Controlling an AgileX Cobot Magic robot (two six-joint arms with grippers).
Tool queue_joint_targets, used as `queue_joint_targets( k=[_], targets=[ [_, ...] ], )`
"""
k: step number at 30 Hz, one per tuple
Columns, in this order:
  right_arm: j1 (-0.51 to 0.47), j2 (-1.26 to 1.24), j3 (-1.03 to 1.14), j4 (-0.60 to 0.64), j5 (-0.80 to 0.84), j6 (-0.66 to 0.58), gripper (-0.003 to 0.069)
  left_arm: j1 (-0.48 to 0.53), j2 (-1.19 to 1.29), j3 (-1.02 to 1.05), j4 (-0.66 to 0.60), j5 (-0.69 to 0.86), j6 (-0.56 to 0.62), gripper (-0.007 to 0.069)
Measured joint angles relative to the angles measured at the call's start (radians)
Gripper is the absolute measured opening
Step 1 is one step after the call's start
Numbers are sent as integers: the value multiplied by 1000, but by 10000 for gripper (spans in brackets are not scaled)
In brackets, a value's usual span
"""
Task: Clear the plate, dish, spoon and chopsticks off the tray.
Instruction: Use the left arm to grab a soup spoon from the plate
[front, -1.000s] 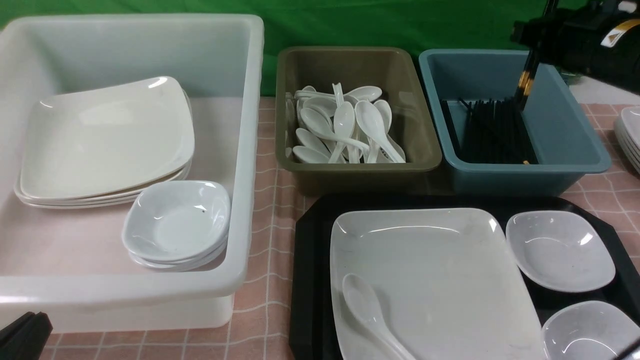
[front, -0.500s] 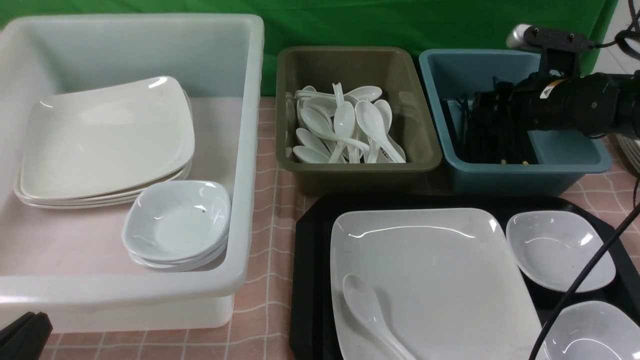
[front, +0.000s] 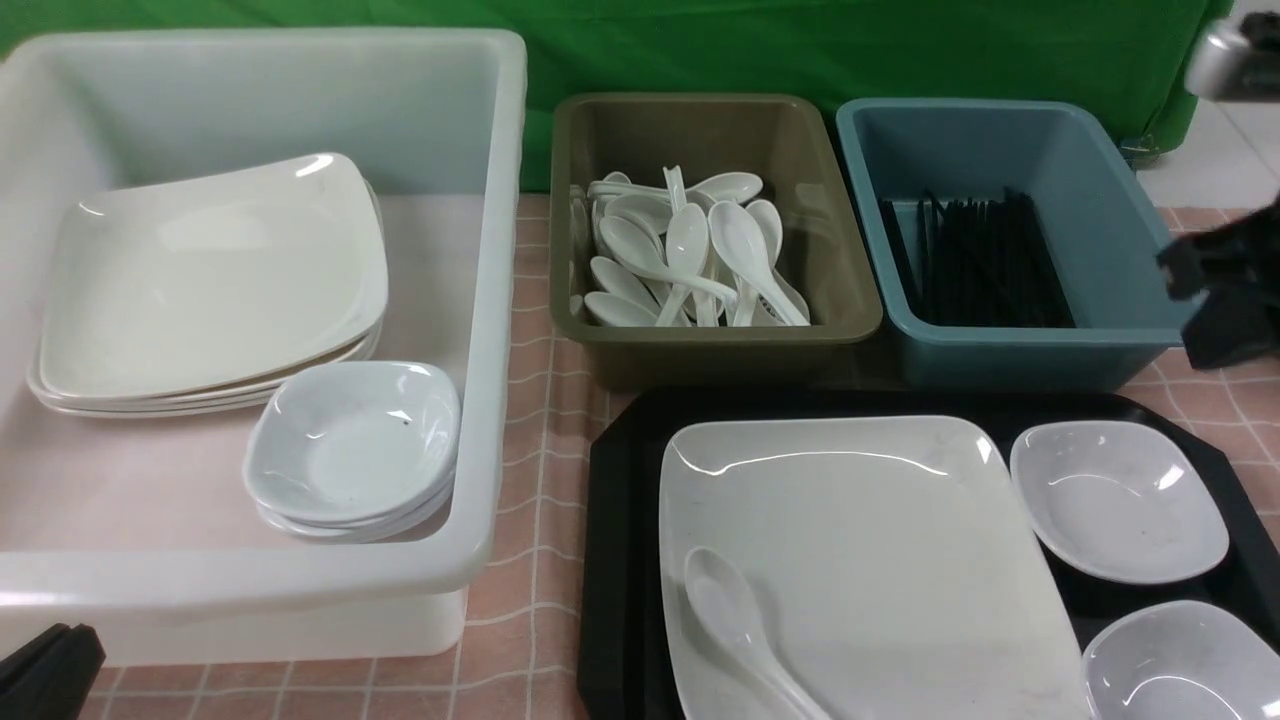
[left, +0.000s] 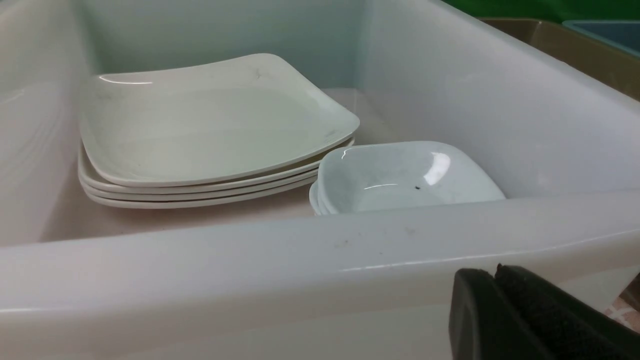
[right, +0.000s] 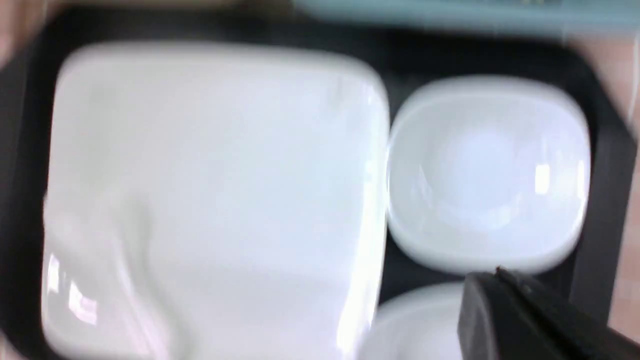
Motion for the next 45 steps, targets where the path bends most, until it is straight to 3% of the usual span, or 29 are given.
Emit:
queue_joint_targets(
  k=[6, 14, 18, 29, 31, 33, 34, 36, 38, 45],
  targets=[
    [60, -246, 195, 11, 36, -6, 30, 0, 0, 0, 2, -1, 2, 21],
    [133, -657, 518, 50, -86, -5, 30, 0, 0, 0, 234, -16, 5, 21],
    [134, -834, 616, 52, -124, 29, 32, 0, 0, 0, 260, -16, 5, 21],
    [135, -1015, 673, 52, -145, 37, 34, 0, 0, 0, 273, -71, 2, 21],
    [135, -1015, 677, 52, -146, 37, 36, 0, 0, 0, 156, -124, -54, 21],
    [135, -1015, 680, 52, -151, 37, 37, 0, 0, 0, -96, -177, -175, 21],
    [135, -1015, 681, 52, -151, 37, 38, 0, 0, 0, -122, -181, -187, 21],
    [135, -1015, 681, 52, -160, 37, 39, 0, 0, 0, -400, -205, -302, 21],
    [135, -1015, 681, 52, -162, 37, 41, 0, 0, 0, -530, -213, -365, 21],
    [135, -1015, 681, 52, -165, 37, 43, 0, 0, 0, -628, -271, -459, 21]
  ],
)
